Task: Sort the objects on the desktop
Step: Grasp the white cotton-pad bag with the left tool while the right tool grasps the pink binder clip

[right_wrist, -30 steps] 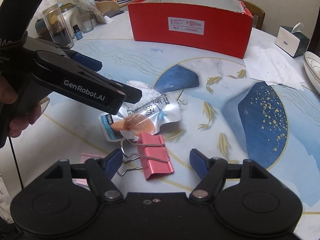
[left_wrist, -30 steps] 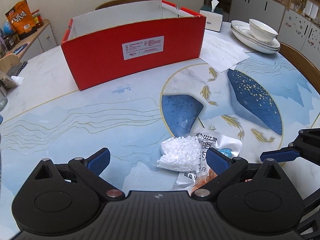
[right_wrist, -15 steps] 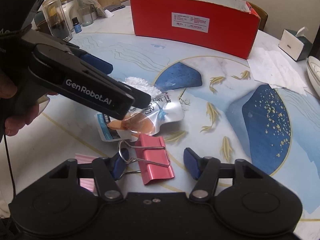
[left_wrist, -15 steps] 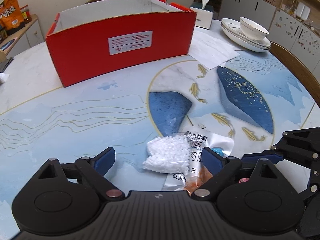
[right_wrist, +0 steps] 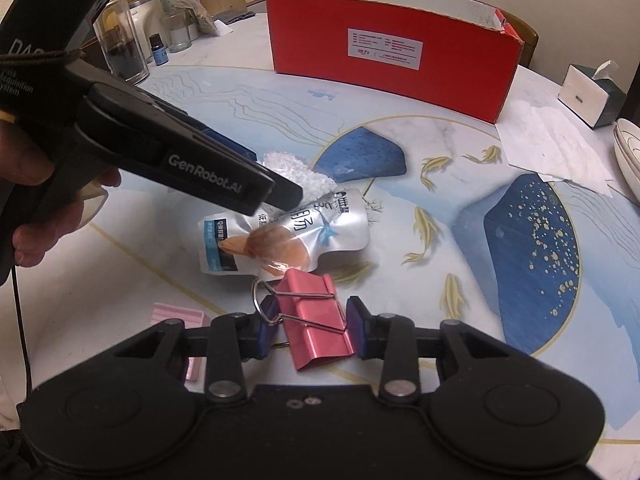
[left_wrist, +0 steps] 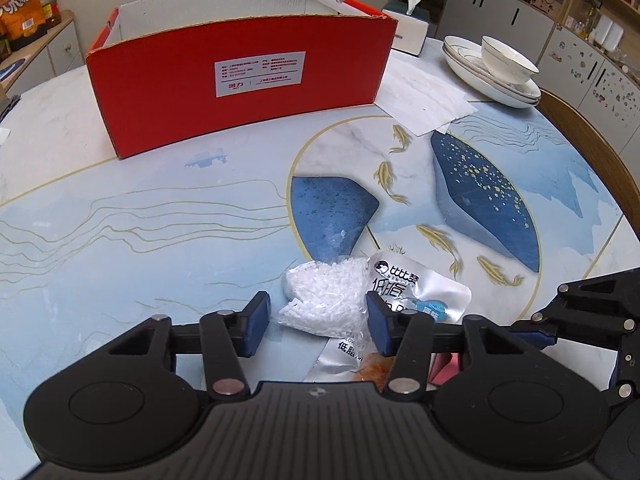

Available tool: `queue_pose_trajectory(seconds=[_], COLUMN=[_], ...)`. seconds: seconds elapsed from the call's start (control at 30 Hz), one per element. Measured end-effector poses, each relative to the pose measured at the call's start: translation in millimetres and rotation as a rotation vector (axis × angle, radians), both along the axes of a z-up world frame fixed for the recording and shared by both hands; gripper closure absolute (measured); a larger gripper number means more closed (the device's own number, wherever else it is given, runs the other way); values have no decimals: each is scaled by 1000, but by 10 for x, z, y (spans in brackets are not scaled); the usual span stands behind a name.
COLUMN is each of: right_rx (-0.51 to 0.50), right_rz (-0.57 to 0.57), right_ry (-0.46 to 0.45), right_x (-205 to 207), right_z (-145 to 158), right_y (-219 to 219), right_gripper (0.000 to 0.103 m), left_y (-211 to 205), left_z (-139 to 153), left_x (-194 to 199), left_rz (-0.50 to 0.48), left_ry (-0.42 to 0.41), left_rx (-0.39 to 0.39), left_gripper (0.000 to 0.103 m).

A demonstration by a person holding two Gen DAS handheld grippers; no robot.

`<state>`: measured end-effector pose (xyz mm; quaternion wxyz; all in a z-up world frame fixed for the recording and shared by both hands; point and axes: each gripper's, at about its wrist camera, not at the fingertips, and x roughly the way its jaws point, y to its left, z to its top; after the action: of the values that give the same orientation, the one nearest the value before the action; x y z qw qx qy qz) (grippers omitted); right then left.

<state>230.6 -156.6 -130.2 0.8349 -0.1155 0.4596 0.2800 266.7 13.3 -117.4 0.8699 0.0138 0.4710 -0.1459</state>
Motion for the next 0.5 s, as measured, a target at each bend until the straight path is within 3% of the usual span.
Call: queue_pose_trajectory(seconds=[0.27, 0.5], right_rx=[10, 38], right_rz=[-47, -110], right_ry=[14, 16], right_x=[4, -10], right_z=[15, 66], right_y=[-209, -450], right_gripper=[68, 68], left_y=[61, 99], left_z=[54, 95], left_x=[-16, -71], left_rz=[21, 32], left_ry=[-10, -20], left_rx=[-25, -22], left_gripper=[68, 71])
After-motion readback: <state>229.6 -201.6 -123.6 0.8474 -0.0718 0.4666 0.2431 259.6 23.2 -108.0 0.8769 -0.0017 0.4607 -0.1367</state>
